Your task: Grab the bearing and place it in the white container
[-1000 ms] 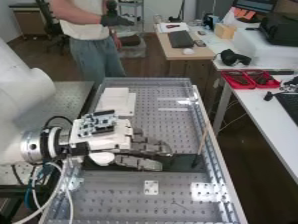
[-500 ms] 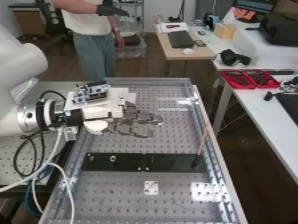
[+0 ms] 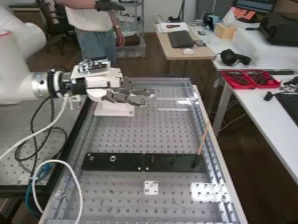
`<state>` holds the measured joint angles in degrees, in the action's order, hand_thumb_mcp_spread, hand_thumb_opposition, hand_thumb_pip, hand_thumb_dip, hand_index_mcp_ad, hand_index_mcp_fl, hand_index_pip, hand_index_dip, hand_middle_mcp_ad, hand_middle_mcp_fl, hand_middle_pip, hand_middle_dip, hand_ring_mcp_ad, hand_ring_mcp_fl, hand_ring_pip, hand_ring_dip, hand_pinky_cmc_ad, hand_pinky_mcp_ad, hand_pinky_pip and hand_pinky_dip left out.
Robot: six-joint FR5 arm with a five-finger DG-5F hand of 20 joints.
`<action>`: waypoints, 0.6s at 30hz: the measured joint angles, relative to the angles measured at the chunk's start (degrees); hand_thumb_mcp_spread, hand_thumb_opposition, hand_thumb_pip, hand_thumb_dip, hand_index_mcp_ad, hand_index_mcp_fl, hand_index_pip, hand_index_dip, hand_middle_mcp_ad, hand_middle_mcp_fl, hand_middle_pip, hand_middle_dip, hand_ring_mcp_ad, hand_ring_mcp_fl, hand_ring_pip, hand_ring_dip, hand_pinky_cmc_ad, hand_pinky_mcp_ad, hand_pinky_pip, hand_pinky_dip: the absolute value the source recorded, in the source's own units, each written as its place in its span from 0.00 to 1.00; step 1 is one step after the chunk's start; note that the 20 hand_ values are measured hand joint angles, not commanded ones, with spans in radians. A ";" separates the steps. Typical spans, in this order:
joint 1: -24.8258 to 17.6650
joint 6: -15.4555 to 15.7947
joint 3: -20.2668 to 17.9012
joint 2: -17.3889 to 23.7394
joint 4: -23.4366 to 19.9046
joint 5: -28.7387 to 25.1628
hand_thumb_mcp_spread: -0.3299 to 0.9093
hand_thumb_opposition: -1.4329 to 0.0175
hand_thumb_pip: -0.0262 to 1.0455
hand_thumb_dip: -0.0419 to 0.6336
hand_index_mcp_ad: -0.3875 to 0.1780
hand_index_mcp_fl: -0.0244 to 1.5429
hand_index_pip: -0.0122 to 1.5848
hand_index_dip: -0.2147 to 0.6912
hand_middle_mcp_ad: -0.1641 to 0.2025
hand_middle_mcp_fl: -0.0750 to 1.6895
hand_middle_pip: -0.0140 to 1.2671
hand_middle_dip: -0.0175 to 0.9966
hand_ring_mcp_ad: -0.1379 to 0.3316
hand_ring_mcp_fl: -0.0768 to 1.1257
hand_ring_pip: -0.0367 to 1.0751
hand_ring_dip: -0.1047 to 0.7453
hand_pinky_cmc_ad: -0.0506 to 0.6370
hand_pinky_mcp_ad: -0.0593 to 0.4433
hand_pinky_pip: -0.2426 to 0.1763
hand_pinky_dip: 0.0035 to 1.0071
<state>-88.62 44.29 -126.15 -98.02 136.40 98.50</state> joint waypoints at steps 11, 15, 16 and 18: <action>-12.42 -0.36 -5.58 4.37 -1.50 -12.83 0.63 0.31 0.49 0.50 0.52 0.32 0.83 0.36 0.62 0.21 0.11 0.20 0.51 0.09 0.14 0.16 0.55 0.58 0.59 0.16; -17.22 -0.87 -7.50 5.44 -2.27 -17.39 0.63 0.31 0.49 0.50 0.52 0.32 0.83 0.36 0.62 0.20 0.11 0.20 0.51 0.09 0.14 0.16 0.55 0.58 0.59 0.16; -18.67 -1.08 -7.98 5.62 -2.50 -18.71 0.63 0.31 0.50 0.50 0.52 0.32 0.83 0.36 0.62 0.21 0.11 0.20 0.51 0.09 0.14 0.16 0.55 0.58 0.59 0.16; -20.73 -1.42 -8.53 5.70 -2.86 -20.61 0.63 0.31 0.50 0.50 0.52 0.32 0.83 0.36 0.62 0.20 0.11 0.20 0.50 0.09 0.14 0.16 0.55 0.58 0.59 0.16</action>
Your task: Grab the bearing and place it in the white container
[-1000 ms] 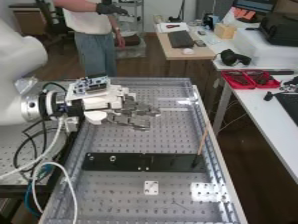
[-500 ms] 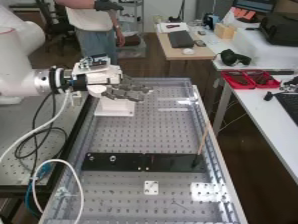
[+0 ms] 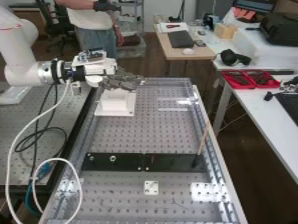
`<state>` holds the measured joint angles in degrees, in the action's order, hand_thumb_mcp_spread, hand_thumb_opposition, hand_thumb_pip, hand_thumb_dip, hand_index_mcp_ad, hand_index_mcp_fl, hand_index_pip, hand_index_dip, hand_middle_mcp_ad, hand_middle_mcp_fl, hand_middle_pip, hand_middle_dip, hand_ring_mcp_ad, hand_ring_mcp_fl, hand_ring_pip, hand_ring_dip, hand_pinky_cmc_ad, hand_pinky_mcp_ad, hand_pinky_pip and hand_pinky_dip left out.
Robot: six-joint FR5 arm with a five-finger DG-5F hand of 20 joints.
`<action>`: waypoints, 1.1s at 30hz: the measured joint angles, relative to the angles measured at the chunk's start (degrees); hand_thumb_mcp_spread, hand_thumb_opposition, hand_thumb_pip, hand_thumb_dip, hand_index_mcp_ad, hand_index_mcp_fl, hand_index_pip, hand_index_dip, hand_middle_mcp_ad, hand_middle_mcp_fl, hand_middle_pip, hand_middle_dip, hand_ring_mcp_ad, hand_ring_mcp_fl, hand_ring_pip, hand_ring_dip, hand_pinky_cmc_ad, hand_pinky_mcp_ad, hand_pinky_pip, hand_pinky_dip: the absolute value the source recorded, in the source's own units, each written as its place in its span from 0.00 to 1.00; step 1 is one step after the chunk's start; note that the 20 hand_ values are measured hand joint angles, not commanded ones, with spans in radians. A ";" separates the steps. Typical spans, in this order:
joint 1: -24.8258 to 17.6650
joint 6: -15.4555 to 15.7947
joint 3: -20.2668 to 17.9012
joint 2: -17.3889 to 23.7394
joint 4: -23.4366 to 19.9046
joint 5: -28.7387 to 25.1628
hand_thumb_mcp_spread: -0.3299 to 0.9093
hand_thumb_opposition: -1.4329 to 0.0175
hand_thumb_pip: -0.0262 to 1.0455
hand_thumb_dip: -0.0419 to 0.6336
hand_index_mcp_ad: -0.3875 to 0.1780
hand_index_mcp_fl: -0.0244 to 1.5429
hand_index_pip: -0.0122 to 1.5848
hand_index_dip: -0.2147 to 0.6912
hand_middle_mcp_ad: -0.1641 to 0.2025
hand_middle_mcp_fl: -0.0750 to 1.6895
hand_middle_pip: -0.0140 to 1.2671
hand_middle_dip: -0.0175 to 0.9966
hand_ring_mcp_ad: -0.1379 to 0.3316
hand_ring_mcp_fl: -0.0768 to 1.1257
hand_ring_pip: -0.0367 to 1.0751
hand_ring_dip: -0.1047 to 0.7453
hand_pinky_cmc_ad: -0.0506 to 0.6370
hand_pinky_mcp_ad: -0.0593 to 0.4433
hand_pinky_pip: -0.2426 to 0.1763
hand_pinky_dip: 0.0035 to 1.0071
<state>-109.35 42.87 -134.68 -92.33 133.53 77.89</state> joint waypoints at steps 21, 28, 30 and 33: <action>-7.74 -4.38 -0.18 -4.22 0.49 -9.73 0.63 0.31 0.50 0.50 0.52 0.33 0.82 0.36 0.62 0.20 0.11 0.20 0.51 0.09 0.14 0.16 0.55 0.58 0.59 0.16; -6.79 -4.78 0.76 -3.95 3.79 -8.79 0.60 0.38 0.60 0.50 0.51 0.16 0.74 0.36 0.62 0.17 0.10 0.20 0.51 0.08 0.14 0.16 0.55 0.58 0.59 0.17; -6.59 -4.87 0.86 -3.82 4.11 -8.66 0.58 0.39 0.61 0.50 0.51 0.11 0.70 0.36 0.62 0.16 0.10 0.20 0.51 0.08 0.14 0.16 0.55 0.58 0.58 0.17; -6.28 -4.86 1.09 -3.59 4.65 -8.45 0.56 0.40 0.63 0.50 0.51 0.05 0.66 0.37 0.62 0.13 0.10 0.20 0.50 0.06 0.13 0.16 0.55 0.58 0.56 0.19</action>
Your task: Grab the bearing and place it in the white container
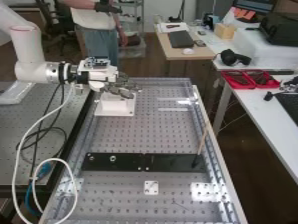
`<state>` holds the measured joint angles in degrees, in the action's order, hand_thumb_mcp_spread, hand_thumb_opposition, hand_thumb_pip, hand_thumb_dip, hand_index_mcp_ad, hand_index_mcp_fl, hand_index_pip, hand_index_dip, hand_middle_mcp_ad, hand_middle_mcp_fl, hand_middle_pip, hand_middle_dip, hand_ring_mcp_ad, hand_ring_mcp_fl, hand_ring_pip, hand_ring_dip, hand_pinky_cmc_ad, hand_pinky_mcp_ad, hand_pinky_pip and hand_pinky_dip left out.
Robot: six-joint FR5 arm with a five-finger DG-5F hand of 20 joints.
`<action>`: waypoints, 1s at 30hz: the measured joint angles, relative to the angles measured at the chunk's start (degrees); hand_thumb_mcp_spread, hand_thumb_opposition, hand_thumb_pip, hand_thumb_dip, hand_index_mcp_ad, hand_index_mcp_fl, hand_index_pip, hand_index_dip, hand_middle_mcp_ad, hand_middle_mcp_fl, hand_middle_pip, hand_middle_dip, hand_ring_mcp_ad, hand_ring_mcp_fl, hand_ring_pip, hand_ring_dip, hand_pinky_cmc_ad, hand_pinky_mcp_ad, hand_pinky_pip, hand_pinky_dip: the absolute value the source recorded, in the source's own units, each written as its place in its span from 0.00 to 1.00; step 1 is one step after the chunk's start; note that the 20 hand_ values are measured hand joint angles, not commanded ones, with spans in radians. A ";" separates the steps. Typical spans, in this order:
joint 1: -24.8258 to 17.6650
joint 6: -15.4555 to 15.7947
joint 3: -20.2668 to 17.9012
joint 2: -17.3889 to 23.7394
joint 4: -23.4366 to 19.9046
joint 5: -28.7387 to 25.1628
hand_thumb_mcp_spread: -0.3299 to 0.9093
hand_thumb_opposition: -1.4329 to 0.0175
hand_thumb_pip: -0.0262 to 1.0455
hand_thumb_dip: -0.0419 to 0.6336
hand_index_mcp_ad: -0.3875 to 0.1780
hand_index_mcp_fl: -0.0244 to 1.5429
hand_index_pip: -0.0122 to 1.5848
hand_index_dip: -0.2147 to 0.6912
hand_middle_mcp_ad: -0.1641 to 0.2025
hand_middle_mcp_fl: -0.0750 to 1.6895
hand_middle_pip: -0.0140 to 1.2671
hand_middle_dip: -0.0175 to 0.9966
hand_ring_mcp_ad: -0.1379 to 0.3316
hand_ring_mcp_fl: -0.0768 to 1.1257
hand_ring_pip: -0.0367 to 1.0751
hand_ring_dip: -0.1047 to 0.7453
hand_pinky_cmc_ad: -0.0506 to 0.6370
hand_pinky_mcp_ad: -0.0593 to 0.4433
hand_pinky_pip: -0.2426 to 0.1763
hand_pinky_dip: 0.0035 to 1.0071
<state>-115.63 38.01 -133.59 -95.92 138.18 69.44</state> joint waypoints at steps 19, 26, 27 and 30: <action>14.46 2.47 8.82 6.79 7.88 11.16 0.46 0.47 0.52 0.41 0.52 0.05 0.19 0.41 0.63 0.12 0.10 0.20 0.53 0.06 0.13 0.16 0.55 0.60 0.43 0.27; 21.95 2.11 16.20 5.99 12.35 18.15 0.46 0.48 0.44 0.32 0.53 0.08 0.11 0.43 0.62 0.13 0.10 0.20 0.54 0.06 0.14 0.16 0.55 0.67 0.43 0.28; 23.36 2.01 17.66 5.59 13.09 19.40 0.46 0.48 0.44 0.32 0.53 0.08 0.10 0.43 0.63 0.13 0.10 0.20 0.54 0.06 0.14 0.16 0.55 0.67 0.43 0.28; 26.70 1.58 21.05 4.50 14.53 22.32 0.46 0.48 0.42 0.31 0.53 0.08 0.08 0.43 0.62 0.13 0.10 0.20 0.53 0.06 0.14 0.16 0.55 0.68 0.43 0.29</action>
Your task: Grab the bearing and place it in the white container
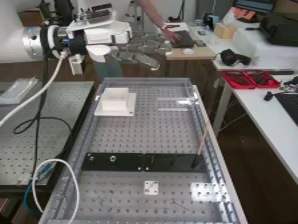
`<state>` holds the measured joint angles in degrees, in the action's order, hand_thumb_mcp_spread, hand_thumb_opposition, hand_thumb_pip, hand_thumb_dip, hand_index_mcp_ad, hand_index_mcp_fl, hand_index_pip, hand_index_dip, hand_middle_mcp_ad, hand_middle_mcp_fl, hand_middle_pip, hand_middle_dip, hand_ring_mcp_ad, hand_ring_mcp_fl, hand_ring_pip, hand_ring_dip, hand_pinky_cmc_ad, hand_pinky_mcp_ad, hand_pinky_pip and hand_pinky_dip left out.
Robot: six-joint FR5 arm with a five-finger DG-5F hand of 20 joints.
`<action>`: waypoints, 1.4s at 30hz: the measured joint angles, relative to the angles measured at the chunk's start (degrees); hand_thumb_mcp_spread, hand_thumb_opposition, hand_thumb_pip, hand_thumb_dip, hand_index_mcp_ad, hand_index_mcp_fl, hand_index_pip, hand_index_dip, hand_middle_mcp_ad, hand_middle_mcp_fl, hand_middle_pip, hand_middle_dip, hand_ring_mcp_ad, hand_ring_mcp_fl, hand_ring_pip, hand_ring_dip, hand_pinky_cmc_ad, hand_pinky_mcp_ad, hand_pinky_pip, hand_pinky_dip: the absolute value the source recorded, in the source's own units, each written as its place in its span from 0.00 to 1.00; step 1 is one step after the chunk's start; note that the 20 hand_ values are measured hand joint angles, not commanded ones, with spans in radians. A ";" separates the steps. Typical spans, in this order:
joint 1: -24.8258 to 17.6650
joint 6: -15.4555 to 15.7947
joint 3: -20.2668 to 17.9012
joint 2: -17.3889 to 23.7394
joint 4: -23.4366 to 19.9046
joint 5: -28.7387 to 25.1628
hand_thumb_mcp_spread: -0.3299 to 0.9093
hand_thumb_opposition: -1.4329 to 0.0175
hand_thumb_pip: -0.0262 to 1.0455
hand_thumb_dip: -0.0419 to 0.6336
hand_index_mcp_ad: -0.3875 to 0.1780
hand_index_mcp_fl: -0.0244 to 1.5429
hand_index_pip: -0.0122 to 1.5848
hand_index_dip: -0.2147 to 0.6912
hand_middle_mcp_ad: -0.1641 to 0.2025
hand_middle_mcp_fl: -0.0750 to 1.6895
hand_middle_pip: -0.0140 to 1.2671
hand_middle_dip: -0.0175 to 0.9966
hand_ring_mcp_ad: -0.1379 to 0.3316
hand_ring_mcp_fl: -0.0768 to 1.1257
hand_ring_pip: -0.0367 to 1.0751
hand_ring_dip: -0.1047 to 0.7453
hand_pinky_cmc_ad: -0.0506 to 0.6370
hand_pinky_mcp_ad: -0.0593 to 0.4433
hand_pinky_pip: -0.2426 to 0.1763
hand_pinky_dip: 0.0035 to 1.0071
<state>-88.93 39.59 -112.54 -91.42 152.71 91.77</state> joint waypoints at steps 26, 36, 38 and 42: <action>6.62 -0.40 6.67 -1.59 5.83 6.15 0.46 0.48 0.43 0.27 0.53 0.10 0.06 0.44 0.63 0.16 0.10 0.20 0.55 0.06 0.13 0.16 0.58 0.68 0.43 0.29; 6.91 0.37 7.65 -1.36 7.99 6.89 0.46 0.48 0.43 0.27 0.53 0.10 0.06 0.44 0.63 0.16 0.10 0.20 0.55 0.06 0.13 0.17 0.58 0.68 0.43 0.29; 6.91 0.43 7.58 -1.12 8.08 6.86 0.46 0.48 0.43 0.27 0.53 0.10 0.06 0.44 0.63 0.16 0.10 0.20 0.55 0.06 0.13 0.17 0.58 0.67 0.44 0.29; 6.79 0.07 7.41 -0.78 8.74 6.72 0.46 0.48 0.43 0.27 0.53 0.10 0.06 0.44 0.63 0.16 0.10 0.20 0.55 0.06 0.13 0.17 0.58 0.67 0.43 0.29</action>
<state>-82.14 39.65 -105.13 -92.20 161.45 98.49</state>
